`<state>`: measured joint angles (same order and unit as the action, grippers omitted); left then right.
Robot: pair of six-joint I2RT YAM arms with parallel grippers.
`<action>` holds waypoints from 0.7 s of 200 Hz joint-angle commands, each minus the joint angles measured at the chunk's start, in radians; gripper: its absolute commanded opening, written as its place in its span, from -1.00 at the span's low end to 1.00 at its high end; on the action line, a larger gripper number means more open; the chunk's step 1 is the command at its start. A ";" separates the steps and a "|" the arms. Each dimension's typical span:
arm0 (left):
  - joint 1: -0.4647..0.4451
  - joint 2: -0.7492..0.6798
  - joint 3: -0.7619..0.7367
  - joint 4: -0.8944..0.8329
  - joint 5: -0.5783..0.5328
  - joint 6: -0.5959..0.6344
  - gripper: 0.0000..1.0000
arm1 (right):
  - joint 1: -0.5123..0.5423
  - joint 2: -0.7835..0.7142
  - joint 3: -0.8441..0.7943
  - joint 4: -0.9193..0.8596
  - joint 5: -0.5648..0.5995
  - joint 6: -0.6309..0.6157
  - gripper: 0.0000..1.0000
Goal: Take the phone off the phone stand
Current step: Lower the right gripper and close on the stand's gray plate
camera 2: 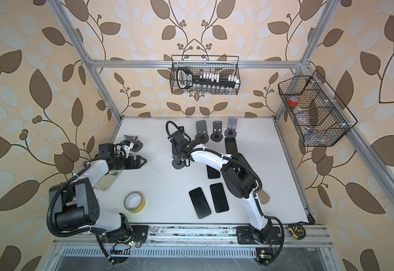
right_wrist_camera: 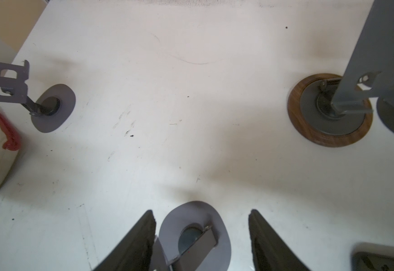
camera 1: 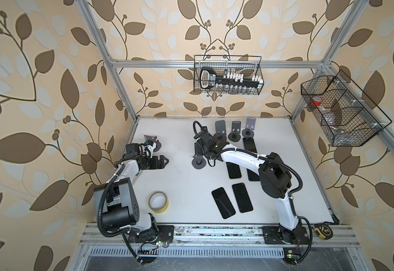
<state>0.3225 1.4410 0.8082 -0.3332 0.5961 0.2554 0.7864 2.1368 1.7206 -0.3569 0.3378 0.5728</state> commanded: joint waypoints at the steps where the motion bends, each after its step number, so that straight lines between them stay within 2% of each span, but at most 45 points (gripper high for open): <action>1: 0.012 -0.007 0.011 -0.003 0.028 0.009 0.98 | 0.000 -0.036 0.019 -0.012 -0.056 -0.026 0.47; 34: 0.012 -0.007 0.011 -0.005 0.030 0.010 0.98 | -0.009 -0.102 -0.030 -0.007 -0.176 -0.044 0.54; 59: 0.012 -0.007 0.013 -0.007 0.034 0.008 0.98 | -0.013 -0.166 -0.079 0.007 -0.263 -0.054 0.45; 90: 0.012 -0.007 0.014 -0.007 0.034 0.010 0.98 | -0.015 -0.205 -0.110 -0.045 -0.274 -0.078 0.31; 140: 0.012 -0.007 0.014 -0.009 0.034 0.012 0.98 | -0.033 -0.178 -0.134 -0.065 -0.311 -0.087 0.25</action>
<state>0.3225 1.4410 0.8082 -0.3363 0.5968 0.2554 0.7670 1.9297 1.6062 -0.3832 0.0681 0.5030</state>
